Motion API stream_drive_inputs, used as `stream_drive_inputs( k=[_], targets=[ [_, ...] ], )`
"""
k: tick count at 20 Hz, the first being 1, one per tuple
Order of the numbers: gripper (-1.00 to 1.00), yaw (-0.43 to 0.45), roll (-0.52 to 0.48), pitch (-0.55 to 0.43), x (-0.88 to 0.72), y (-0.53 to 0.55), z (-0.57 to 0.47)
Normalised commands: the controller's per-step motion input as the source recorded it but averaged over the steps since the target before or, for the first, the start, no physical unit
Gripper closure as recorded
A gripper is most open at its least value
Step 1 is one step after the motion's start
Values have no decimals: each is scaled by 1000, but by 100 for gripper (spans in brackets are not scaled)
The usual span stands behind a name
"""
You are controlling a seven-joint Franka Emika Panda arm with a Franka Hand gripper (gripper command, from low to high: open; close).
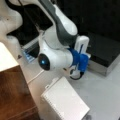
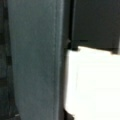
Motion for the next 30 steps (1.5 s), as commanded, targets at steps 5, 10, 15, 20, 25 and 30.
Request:
stream_drive_inputs(
  k=[5, 10, 15, 20, 25, 30],
  targets=[
    [-100, 201, 40, -66, 91, -202, -203],
    [-100, 136, 82, -81, 169, -38, -139],
    [-100, 90, 112, -96, 218, 77, -64],
    [-100, 73, 112, -95, 166, 20, -50],
    [100, 60, 101, -87, 132, -39, -86],
    [100, 53, 98, -89, 139, -47, -118]
  ],
)
